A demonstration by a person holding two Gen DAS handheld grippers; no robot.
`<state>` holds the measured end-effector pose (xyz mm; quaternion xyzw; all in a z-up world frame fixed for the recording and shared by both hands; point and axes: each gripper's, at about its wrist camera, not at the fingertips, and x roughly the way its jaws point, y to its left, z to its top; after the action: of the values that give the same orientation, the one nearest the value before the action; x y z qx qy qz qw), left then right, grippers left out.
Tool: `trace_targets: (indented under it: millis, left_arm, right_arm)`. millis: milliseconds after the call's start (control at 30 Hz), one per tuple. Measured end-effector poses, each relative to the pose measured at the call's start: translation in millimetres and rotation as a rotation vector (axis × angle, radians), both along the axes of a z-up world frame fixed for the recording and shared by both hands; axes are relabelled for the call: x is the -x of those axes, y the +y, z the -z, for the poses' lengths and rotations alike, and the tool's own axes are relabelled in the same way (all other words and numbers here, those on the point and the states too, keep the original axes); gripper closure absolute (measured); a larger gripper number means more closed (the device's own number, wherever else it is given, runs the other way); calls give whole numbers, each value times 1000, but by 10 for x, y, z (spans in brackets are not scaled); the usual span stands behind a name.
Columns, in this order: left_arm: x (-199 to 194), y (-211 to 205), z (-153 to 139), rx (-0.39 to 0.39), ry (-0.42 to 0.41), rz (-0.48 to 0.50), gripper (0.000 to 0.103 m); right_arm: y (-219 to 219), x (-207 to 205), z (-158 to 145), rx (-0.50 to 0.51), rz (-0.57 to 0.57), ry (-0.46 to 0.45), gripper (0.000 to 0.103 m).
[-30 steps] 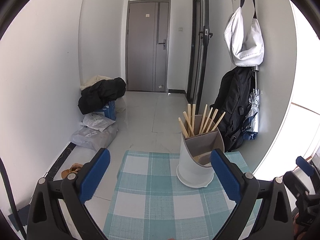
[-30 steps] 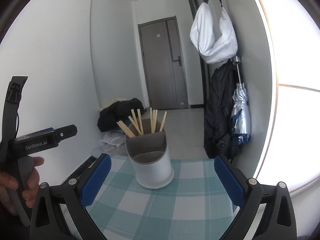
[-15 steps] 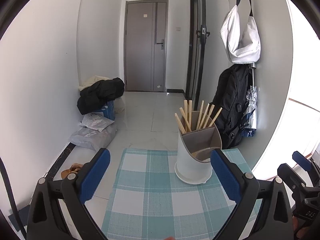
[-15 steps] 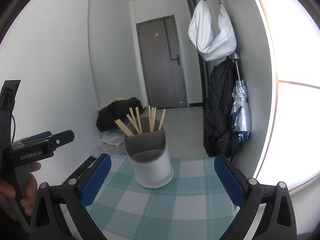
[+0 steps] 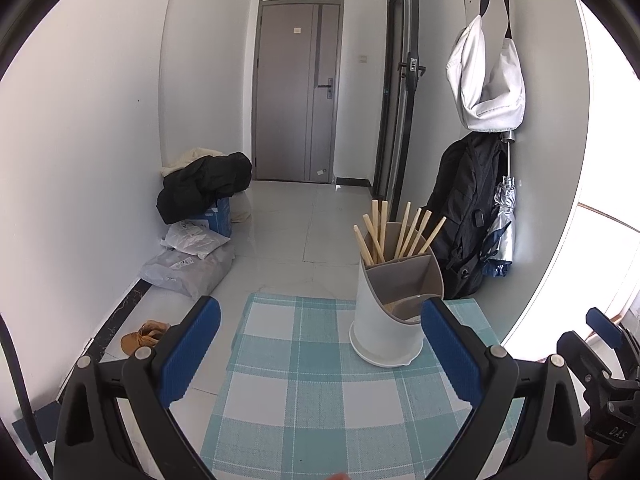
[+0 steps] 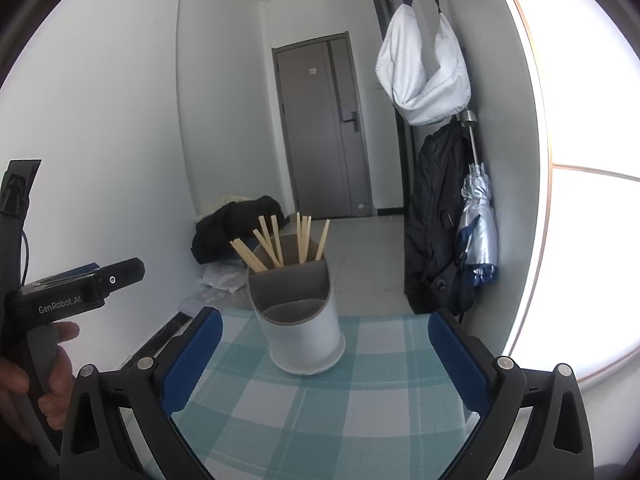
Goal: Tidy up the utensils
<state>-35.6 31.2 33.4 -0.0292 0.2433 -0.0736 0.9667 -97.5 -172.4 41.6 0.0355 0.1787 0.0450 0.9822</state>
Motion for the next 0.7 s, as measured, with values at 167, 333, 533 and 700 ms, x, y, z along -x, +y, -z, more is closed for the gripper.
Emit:
trace_targets:
  millis: [167,333,533,700]
  left_arm:
    - [13,0,2,0,-1,-7,5]
    - [13,1,4,3,3,-9,5]
    - [29,-43,1,-12,-6,-1,5]
    - [45,-74,3,-28,-8,9,5]
  right_arm:
    - [17,10,2,7,2,-2,0]
    - [34,35,0,22,-1,-4,0]
    - [23,43,-1,23,9,-4,0]
    - [15,42,5,23,19,0,0]
